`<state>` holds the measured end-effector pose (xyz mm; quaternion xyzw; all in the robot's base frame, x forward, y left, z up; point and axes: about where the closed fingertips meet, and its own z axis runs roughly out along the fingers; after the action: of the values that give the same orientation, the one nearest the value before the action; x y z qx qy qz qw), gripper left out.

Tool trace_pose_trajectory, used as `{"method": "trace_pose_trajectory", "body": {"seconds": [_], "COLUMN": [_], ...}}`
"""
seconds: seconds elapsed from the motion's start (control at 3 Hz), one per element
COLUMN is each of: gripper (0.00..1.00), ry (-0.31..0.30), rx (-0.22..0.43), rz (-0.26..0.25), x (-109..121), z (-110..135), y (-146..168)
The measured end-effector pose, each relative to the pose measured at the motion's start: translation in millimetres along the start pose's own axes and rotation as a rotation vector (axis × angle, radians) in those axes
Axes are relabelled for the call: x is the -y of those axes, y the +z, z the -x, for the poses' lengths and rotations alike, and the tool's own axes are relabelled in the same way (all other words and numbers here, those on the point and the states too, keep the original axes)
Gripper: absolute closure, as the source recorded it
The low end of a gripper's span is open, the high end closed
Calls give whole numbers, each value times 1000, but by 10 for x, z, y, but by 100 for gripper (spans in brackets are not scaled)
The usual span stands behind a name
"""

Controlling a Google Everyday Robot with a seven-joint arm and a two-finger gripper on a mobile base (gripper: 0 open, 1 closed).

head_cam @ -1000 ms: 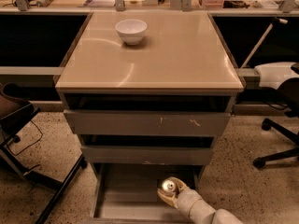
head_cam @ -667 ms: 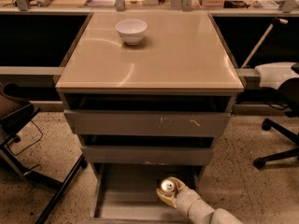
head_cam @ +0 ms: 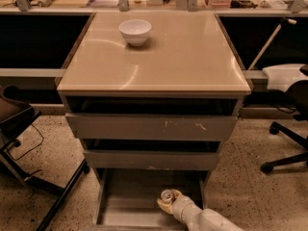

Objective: Place orange can into bottom drawer

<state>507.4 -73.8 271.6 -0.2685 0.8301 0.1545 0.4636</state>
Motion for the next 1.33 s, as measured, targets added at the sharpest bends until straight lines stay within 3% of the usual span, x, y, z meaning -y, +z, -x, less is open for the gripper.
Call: {"method": "trace_pose_trajectory", "body": {"seconds": [0.33, 0.67, 1.0, 1.33], "gripper": [100, 100, 100, 81], "ry": [39, 85, 91, 91], "rx": [-71, -79, -80, -80], "rz": [-32, -58, -60, -60], "x": [66, 120, 122, 122], "z": [-447, -733, -761, -761], "y": [347, 503, 517, 517]}}
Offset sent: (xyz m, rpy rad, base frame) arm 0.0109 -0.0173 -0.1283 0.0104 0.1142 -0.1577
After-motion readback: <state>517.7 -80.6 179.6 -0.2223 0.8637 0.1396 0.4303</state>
